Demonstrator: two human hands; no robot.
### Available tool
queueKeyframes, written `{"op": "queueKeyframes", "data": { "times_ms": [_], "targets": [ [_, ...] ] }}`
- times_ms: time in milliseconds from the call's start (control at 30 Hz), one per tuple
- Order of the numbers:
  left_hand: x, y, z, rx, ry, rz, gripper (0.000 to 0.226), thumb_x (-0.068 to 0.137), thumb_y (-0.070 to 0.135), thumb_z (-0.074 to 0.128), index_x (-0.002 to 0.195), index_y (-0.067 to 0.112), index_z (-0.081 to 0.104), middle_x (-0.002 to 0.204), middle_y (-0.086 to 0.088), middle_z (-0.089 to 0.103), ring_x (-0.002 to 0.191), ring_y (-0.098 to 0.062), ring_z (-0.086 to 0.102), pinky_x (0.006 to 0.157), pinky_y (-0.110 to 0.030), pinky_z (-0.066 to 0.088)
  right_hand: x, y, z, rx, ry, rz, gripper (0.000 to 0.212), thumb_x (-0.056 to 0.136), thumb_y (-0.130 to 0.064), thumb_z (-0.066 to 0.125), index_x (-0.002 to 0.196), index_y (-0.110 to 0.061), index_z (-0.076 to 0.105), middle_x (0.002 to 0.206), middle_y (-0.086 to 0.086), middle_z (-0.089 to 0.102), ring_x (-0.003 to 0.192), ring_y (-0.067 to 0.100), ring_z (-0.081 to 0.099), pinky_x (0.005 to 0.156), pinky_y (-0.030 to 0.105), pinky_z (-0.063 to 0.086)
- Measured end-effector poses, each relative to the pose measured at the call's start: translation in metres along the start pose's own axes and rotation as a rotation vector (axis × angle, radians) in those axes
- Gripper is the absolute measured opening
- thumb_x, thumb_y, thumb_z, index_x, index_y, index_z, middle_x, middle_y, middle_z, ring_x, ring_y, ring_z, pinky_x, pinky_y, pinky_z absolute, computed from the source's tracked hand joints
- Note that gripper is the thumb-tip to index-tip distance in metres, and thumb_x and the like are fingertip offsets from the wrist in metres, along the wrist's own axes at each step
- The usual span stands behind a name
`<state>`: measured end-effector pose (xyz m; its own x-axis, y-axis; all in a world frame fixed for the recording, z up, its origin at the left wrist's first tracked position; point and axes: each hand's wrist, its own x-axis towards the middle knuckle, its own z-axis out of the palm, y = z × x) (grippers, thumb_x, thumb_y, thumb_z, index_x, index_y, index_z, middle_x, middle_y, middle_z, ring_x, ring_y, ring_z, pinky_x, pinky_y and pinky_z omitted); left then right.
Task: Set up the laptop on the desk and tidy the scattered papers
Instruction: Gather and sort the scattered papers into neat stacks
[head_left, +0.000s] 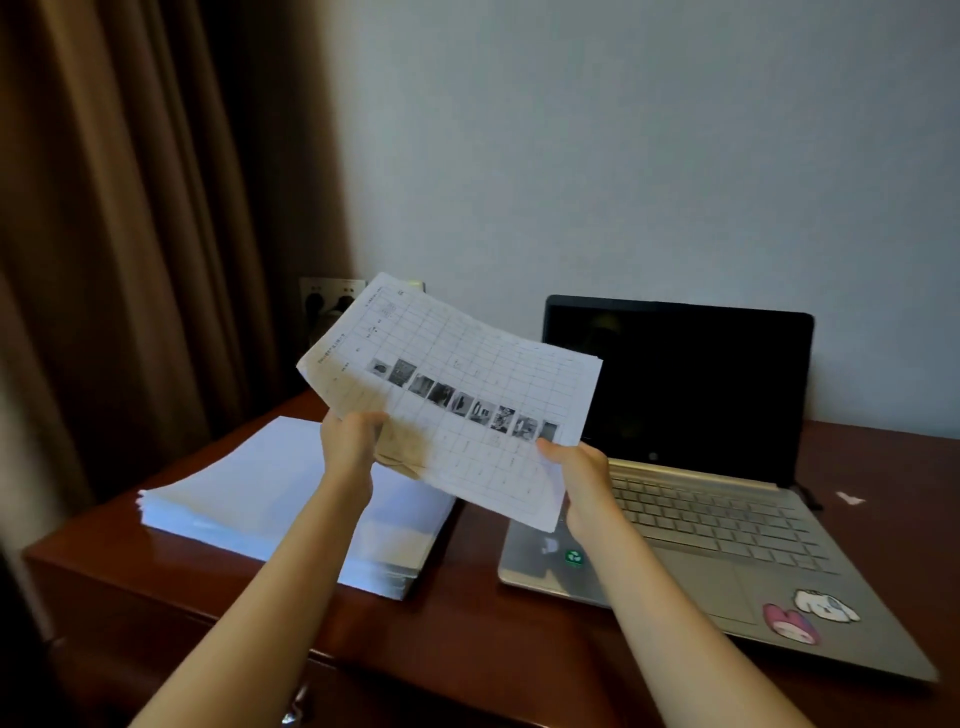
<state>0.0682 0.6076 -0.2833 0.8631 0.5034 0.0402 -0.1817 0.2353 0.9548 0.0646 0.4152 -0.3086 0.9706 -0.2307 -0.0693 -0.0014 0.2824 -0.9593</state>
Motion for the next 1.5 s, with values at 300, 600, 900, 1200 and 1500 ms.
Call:
{"op": "queueKeyframes", "data": {
  "times_ms": [300, 600, 900, 1200, 1500],
  "targets": [
    [0.034, -0.005, -0.073, 0.102, 0.304, 0.025, 0.036, 0.088, -0.009, 0.034, 0.112, 0.01, 0.052, 0.109, -0.008, 0.052, 0.112, -0.029, 0.049, 0.081, -0.033, 0.038, -0.015, 0.03, 0.061, -0.231, -0.255, 0.054, 0.009, 0.085, -0.001, 0.061, 0.09, -0.008, 0.063, 0.08, -0.003, 0.062, 0.075, 0.013, 0.057, 0.056, 0.022, 0.038],
    [0.041, -0.014, -0.107, 0.271, 0.404, 0.079, 0.05, 0.093, -0.006, 0.037, 0.139, 0.012, 0.031, 0.134, -0.012, 0.046, 0.112, -0.027, 0.048, 0.081, -0.035, 0.043, -0.012, 0.048, 0.084, -0.426, -0.327, 0.106, 0.014, 0.083, 0.003, 0.059, 0.077, -0.009, 0.064, 0.072, 0.004, 0.061, 0.06, 0.015, 0.054, 0.046, 0.021, 0.042],
    [0.053, -0.011, -0.121, 1.111, 0.417, 0.431, 0.072, 0.075, -0.009, 0.061, 0.139, 0.013, 0.037, 0.154, -0.022, 0.006, 0.143, -0.037, 0.005, 0.114, -0.046, 0.01, 0.009, 0.065, 0.088, -0.657, -0.133, 0.022, 0.025, 0.049, -0.017, 0.062, 0.071, -0.012, 0.052, 0.087, 0.005, 0.051, 0.085, 0.022, 0.043, 0.059, 0.024, 0.034],
    [0.088, -0.015, -0.133, 1.553, 0.007, 0.091, 0.06, 0.098, 0.027, 0.042, 0.148, 0.005, 0.017, 0.151, -0.017, 0.026, 0.14, -0.035, 0.025, 0.116, -0.045, 0.019, -0.006, 0.036, 0.098, -0.492, -0.134, 0.187, 0.06, 0.087, -0.002, 0.052, 0.14, 0.004, 0.025, 0.133, 0.015, 0.041, 0.106, 0.027, 0.04, 0.08, 0.031, 0.032],
    [0.094, -0.026, -0.137, 1.55, 0.092, -0.048, 0.055, 0.099, 0.04, 0.033, 0.142, 0.006, 0.03, 0.145, -0.018, 0.035, 0.133, -0.035, 0.032, 0.111, -0.048, 0.023, 0.001, 0.023, 0.118, -0.521, -0.107, 0.324, 0.055, 0.087, 0.003, 0.051, 0.139, 0.004, 0.031, 0.142, 0.018, 0.033, 0.124, 0.035, 0.043, 0.095, 0.039, 0.039]
  ]
}}
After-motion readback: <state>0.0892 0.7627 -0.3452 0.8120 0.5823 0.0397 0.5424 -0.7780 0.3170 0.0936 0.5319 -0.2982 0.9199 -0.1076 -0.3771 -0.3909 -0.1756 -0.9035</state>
